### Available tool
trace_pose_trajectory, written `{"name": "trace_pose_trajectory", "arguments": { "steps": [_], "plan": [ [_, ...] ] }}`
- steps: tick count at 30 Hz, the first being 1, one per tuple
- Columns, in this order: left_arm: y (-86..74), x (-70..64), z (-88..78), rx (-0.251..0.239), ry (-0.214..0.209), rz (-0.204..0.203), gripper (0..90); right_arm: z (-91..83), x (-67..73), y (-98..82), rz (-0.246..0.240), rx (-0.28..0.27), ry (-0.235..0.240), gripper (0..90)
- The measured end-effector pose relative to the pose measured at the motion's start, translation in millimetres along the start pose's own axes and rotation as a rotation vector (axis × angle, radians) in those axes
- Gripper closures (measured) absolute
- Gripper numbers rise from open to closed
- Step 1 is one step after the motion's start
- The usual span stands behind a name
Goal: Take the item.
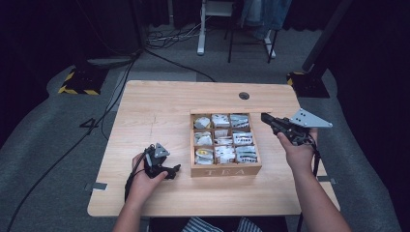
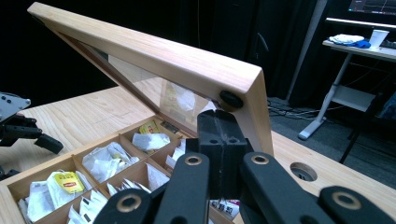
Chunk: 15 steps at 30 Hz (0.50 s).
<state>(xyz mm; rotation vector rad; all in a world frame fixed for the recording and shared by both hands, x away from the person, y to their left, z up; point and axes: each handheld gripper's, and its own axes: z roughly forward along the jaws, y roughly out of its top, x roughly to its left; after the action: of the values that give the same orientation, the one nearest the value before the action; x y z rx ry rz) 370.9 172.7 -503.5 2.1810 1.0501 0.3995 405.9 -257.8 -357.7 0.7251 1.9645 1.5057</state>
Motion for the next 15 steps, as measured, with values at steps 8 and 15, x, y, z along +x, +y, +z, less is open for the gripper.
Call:
{"name": "trace_pose_trajectory", "arguments": {
  "steps": [8, 15],
  "plan": [
    [-0.9, -0.7, -10.5, 0.023, 0.021, -0.010, 21.4, -1.0, -0.2, -1.8, 0.008, -0.001, 0.014, 90.0],
    [9.4, -2.4, -32.9, -0.030, 0.011, -0.032, 23.2, -0.1, -0.8, -3.0, 0.021, -0.003, 0.025, 90.0]
  ]
}}
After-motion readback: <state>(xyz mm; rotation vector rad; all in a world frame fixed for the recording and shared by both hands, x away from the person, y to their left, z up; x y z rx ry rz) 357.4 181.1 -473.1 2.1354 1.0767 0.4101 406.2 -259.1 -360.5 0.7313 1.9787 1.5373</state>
